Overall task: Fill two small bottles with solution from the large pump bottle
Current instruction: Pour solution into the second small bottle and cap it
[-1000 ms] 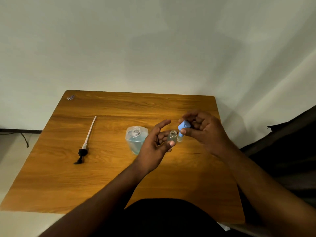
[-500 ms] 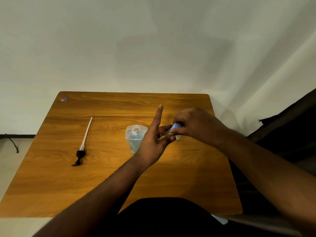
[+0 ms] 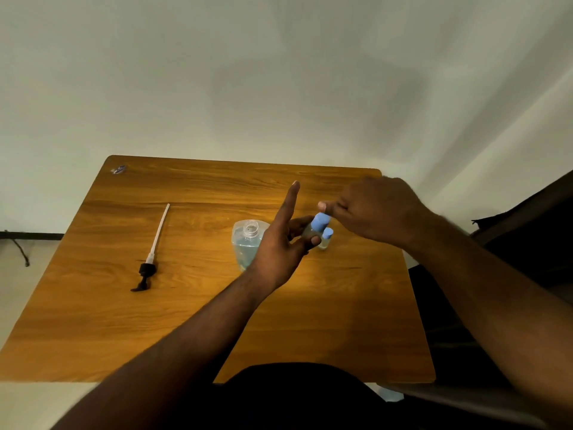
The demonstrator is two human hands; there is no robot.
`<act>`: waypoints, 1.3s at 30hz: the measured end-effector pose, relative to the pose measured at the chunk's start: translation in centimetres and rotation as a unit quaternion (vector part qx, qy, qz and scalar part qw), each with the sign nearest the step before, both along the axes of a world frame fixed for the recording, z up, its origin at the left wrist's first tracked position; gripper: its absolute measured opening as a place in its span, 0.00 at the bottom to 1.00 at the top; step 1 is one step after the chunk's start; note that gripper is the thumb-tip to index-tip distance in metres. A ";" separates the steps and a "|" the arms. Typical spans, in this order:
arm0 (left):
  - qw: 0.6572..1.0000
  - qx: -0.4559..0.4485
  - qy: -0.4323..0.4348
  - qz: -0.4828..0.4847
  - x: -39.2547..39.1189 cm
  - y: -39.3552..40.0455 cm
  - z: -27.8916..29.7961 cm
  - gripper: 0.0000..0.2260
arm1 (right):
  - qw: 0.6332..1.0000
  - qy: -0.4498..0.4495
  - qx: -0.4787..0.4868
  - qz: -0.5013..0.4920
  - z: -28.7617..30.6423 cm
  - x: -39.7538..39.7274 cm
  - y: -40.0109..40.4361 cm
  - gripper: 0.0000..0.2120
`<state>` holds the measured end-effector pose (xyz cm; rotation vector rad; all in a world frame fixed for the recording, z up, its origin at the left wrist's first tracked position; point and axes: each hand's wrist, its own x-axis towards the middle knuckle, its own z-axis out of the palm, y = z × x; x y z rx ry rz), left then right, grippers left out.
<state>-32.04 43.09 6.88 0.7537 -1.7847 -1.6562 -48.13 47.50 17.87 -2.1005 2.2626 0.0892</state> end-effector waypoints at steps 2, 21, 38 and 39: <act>1.000 0.011 0.004 0.000 0.2 -0.3 0.1 0.42 | 0.996 -0.079 -0.012 0.038 0.5 -0.5 -0.1 0.21; 1.000 -0.011 -0.003 0.008 -1.7 2.4 -3.9 0.43 | 0.983 -0.010 0.129 0.128 -5.5 -1.4 0.7 0.09; 0.944 0.008 -0.328 -0.034 -3.2 -0.8 -14.6 0.32 | 0.979 -0.155 0.031 -0.129 -16.7 -4.3 0.4 0.12; 0.939 0.003 -0.342 -0.045 -2.9 -1.0 -14.9 0.31 | 0.978 -0.155 0.036 -0.132 -17.2 -4.3 0.4 0.13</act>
